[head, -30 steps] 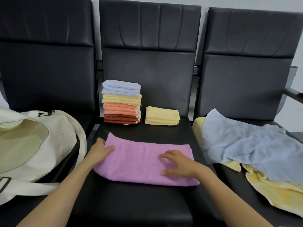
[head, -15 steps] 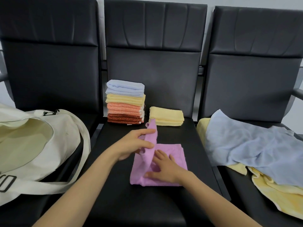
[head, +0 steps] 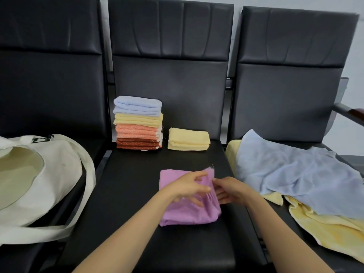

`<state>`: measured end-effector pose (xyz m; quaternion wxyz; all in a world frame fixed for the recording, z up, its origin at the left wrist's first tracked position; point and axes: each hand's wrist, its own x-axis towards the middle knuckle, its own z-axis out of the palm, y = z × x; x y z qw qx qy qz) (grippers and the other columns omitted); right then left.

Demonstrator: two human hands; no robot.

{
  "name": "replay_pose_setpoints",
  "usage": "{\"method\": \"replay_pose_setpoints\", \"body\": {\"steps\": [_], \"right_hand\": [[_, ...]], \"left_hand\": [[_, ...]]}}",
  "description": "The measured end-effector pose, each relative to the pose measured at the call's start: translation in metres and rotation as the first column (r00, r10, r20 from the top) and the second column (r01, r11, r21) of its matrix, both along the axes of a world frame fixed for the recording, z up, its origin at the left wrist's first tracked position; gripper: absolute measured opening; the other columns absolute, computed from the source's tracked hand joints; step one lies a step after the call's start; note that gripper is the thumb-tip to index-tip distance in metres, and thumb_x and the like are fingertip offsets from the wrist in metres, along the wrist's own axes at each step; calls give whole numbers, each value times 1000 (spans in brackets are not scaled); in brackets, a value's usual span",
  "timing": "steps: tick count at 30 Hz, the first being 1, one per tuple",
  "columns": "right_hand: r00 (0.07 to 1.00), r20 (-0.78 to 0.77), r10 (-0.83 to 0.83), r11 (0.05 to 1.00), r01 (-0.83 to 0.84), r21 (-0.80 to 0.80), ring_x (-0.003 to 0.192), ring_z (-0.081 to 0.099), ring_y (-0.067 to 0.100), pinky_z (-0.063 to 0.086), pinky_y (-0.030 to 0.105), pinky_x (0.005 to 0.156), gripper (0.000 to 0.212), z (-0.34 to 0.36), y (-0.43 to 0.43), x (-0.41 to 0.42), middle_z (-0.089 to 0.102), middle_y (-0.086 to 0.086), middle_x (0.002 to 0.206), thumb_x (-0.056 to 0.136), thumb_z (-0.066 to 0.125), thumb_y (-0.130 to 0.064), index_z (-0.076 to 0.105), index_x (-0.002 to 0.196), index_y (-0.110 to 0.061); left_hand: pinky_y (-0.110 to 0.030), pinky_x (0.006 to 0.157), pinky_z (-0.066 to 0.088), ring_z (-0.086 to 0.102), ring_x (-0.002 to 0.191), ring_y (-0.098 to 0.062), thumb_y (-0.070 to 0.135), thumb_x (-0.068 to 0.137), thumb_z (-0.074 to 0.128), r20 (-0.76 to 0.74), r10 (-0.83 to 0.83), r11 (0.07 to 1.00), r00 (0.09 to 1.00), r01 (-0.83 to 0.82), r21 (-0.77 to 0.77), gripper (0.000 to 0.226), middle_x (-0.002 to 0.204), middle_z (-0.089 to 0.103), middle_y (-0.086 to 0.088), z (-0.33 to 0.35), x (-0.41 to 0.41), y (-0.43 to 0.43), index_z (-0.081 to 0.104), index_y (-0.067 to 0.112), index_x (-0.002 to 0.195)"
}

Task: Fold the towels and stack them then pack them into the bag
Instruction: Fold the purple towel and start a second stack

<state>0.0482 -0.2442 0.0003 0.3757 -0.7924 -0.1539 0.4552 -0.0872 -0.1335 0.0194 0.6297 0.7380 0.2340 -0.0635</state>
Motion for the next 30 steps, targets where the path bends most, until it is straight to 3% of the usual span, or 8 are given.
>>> {"method": "replay_pose_setpoints", "body": {"steps": [4,7,11,13,15,18,22,30], "right_hand": [[995,66,76,997,-75,-14,95,68,21,58,31,73,30,-4,1,-1,69,8,108,95,57,-34,62,113,-9],[977,135,167,985,-171,20,97,67,17,58,32,82,19,-2,1,-5,66,5,110,90,62,-12,62,109,-12],[965,-216,149,931,-64,359,114,62,28,52,42,95,36,5,2,-7,62,10,124,93,56,-5,56,127,-19],[973,-180,143,951,-86,295,112,62,28,54,43,91,41,3,1,-7,61,9,123,93,54,-4,50,131,-19],[984,32,176,980,-178,92,107,63,24,56,44,87,44,-2,1,-8,59,6,118,92,54,-3,45,134,-12],[965,144,218,976,-214,-48,109,59,21,57,39,85,52,-3,3,-12,53,2,123,89,62,-12,40,136,-12],[829,429,359,926,-261,-271,112,53,19,50,25,79,75,-2,9,-24,46,6,135,85,67,-31,27,145,-10],[808,480,341,928,-208,-308,113,55,25,46,28,81,61,-11,18,-29,46,12,136,95,50,-43,35,140,-5]], "left_hand": [[-38,79,59,65,97,-21,14,94,58,41,146,988,988,-148,53,46,137,44,-4,-5,-11,12,46,21,139],[-29,90,52,58,109,-15,16,92,59,65,174,907,983,-186,378,40,136,49,-1,-13,-23,31,54,20,131],[-28,104,36,40,130,-19,22,88,62,-65,121,761,991,-50,646,46,139,44,-2,-30,-45,49,53,22,133],[-32,106,33,32,133,-23,28,87,64,-136,169,754,976,-39,656,55,140,37,-4,-36,-56,54,45,23,138],[-34,102,37,35,130,-24,31,85,67,-183,238,773,954,-71,631,63,139,35,-6,-38,-60,58,39,20,140],[-27,80,47,52,106,-17,33,84,68,-242,307,837,920,-141,528,55,126,46,-6,-38,-59,62,43,13,128],[-22,66,44,57,89,-9,46,82,69,-256,313,898,915,-197,393,46,109,59,0,-41,-59,60,55,12,110],[-42,97,49,61,105,-20,19,88,55,-39,372,926,927,-374,-46,30,113,64,-5,-11,-49,42,56,18,117]]}}
